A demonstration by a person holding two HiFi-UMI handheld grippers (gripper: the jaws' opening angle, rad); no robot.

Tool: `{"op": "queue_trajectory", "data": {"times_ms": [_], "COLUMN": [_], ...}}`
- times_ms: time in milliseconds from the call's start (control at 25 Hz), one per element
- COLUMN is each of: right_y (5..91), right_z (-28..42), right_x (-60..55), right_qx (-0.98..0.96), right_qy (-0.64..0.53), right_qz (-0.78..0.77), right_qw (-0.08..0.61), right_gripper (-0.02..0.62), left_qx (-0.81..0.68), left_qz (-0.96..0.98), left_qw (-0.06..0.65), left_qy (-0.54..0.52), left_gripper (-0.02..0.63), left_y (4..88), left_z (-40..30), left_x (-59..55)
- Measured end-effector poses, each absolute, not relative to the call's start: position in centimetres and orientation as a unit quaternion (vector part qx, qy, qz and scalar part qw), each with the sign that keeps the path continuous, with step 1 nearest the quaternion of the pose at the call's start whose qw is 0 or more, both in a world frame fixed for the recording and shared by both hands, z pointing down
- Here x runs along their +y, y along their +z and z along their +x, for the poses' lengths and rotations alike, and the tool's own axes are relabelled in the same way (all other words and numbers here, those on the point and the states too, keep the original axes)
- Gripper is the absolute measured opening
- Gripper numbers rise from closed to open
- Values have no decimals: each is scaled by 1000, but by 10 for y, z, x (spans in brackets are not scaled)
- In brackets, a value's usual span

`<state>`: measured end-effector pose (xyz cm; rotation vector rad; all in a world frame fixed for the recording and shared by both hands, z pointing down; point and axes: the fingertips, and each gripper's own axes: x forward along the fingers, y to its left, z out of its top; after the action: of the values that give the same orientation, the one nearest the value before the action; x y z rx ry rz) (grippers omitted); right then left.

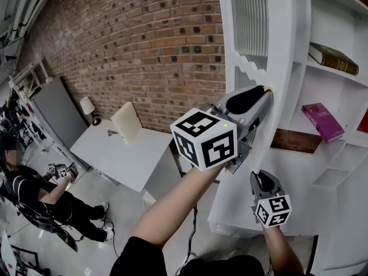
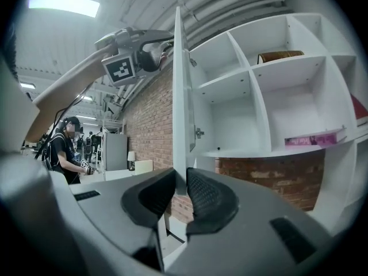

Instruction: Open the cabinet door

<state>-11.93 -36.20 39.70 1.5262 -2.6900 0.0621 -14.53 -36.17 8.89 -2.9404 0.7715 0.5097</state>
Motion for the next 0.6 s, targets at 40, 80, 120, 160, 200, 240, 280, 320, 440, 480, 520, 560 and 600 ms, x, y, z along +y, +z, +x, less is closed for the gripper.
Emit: {"op": "queue_trajectory", "data": {"times_ms": [40,80,120,160,200,240,280,320,440,480,520,560,600], "right_y": [396,395,394,392,392,392,393,394,393,393,392,392,392], "right_z": [-121,-123,-125,-127,-130,-132,-134,-135,-137,-139,-141,-144,-147], "right_x": [-362,-362,-363,-364,-364,-364,-362,-360,-357,-357,-356,-355,-354], "right_qx": [-866,-864,-862,-860,-857,-853,-849,-845,-837,-835,-833,-832,-831], "right_qy": [20,19,17,15,14,15,17,19,23,22,20,19,18], "right_qz": [498,502,506,510,515,522,528,534,546,549,552,554,556], "right_qw": [24,23,21,18,14,12,11,12,16,16,17,17,18], "right_gripper": [64,64,64,64,64,64,63,63,63,63,63,63,63], "left_qx": [246,242,238,234,230,224,217,210,197,193,190,187,185], "left_qz": [-955,-956,-958,-959,-960,-961,-963,-965,-967,-968,-969,-969,-970], "left_qw": [30,30,31,33,36,37,35,32,26,26,25,25,25], "left_qy": [162,160,158,157,156,155,155,156,157,157,157,157,157], "left_gripper": [81,81,81,81,81,81,81,81,81,81,81,81,81], "left_y": [89,88,87,86,85,85,86,87,87,86,86,86,86], "left_z": [-147,-148,-151,-153,-155,-158,-159,-160,-164,-165,-167,-169,-172], "left_x": [-362,-361,-362,-362,-362,-361,-360,-360,-359,-358,-358,-357,-357]}}
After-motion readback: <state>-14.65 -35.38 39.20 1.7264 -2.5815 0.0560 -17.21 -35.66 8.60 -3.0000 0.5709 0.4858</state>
